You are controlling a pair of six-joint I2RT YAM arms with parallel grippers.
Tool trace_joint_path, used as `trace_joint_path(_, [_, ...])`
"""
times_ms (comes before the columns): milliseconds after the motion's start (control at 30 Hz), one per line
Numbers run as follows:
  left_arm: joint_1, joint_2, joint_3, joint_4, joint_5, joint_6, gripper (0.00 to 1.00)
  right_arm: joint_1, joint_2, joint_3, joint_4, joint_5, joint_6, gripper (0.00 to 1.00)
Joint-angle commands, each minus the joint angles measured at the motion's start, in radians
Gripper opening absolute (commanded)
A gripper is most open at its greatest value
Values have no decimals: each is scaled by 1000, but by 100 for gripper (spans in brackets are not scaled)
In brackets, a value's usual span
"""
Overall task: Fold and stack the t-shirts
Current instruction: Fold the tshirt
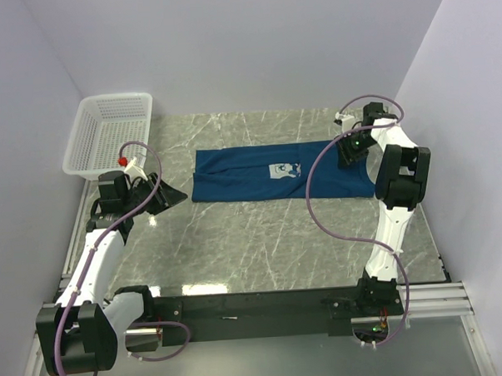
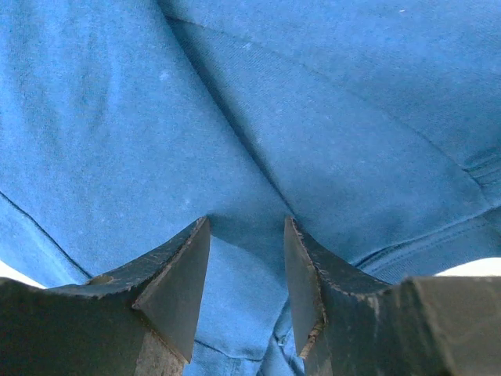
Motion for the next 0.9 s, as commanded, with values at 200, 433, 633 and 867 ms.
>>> trace_joint_path(200, [7,-2,-7,32,19,14,41,-1,-18,41,34,25,-17,51])
trace_joint_path(433, [7,3,-7,32,19,12,41,-3,3,60,13,44,-23,51])
trace_joint_path(633, [7,1,-9,34,19,12,41,-1,25,59,10,47,-18,51])
trace_joint_path(867, [8,4,-9,35,20,12,41,-3,22,51,-16,15,-46,42])
